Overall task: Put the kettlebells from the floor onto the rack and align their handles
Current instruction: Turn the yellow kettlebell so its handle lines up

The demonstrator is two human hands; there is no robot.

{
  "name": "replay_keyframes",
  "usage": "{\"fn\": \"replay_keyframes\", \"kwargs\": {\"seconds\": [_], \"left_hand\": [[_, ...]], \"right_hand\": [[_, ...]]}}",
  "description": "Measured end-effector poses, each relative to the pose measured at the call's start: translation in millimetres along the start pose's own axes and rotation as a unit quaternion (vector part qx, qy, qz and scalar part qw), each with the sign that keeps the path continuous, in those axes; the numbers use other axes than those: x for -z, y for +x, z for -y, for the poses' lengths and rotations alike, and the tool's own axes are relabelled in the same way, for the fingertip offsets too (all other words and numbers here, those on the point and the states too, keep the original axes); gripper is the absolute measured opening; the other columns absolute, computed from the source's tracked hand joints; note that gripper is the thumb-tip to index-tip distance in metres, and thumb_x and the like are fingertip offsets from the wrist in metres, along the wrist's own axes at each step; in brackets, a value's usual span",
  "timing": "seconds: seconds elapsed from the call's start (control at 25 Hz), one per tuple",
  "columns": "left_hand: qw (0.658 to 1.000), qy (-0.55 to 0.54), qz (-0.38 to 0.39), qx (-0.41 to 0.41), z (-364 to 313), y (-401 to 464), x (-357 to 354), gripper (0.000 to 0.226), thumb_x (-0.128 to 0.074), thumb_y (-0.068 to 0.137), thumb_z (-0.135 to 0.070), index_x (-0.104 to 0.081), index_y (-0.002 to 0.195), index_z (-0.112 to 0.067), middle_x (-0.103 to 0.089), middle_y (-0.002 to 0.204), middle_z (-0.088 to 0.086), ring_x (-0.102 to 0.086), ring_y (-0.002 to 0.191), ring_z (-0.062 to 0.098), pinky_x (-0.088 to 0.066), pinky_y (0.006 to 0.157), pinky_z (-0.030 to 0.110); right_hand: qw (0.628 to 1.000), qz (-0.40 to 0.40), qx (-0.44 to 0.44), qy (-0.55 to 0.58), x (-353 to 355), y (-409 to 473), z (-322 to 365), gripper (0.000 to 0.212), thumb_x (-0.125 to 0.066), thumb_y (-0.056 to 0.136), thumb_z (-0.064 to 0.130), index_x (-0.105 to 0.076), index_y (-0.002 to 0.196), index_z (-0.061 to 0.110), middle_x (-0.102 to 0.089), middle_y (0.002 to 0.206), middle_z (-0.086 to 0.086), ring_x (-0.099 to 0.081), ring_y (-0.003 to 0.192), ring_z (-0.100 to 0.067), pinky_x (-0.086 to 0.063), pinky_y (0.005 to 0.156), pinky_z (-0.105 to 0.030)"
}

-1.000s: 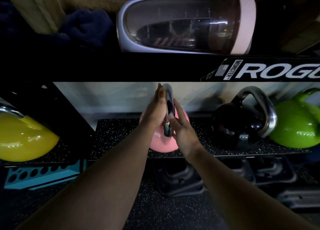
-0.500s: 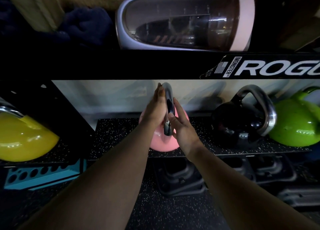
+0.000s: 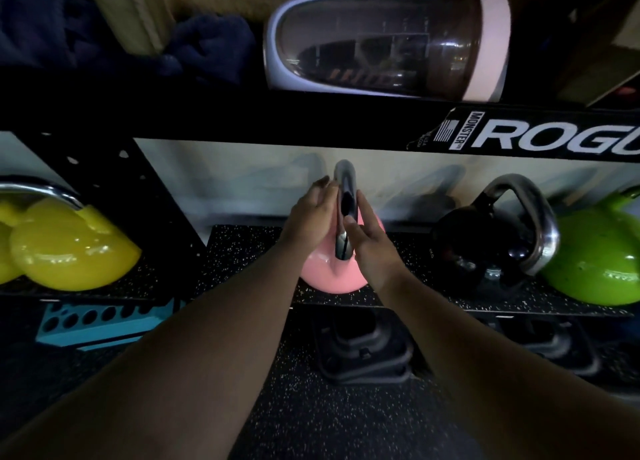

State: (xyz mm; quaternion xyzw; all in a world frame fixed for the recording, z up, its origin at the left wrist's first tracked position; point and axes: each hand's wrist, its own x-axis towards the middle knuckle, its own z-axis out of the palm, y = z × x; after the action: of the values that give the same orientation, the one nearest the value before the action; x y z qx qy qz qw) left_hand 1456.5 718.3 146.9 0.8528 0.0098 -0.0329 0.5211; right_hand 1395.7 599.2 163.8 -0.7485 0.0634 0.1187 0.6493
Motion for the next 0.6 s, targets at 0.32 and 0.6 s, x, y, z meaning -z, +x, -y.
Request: {"fn": "replay_keyframes", "kwargs": {"seconds": [0.32, 0.6], "left_hand": [[0.893, 0.43, -0.012, -0.131, 13, -56, 106, 0.023, -0.046, 0.094, -0.029, -0.062, 0.107, -0.019, -0.064, 0.104, 0.002, -0.056, 0.098, 0.021, -0.043, 0.082, 0.037], [0.854, 0.509, -0.054, -0.091, 57, -100, 243, 0.019, -0.05, 0.088, -0.026, -0.063, 0.099, -0.018, -0.063, 0.102, 0.004, -0.055, 0.103, 0.029, -0.043, 0.082, 0.039]], "right_hand": [[0.817, -0.076, 0.235, -0.521, -21, -15, 56, 0.034, -0.057, 0.09, 0.032, -0.059, 0.12, 0.018, -0.058, 0.117, -0.013, -0.048, 0.109, -0.037, -0.043, 0.087, -0.044], [0.811, -0.009, 0.27, -0.518, -136, -26, 80, 0.033, -0.047, 0.092, 0.035, -0.059, 0.118, 0.02, -0.062, 0.111, -0.008, -0.052, 0.106, -0.031, -0.043, 0.089, -0.041]]}}
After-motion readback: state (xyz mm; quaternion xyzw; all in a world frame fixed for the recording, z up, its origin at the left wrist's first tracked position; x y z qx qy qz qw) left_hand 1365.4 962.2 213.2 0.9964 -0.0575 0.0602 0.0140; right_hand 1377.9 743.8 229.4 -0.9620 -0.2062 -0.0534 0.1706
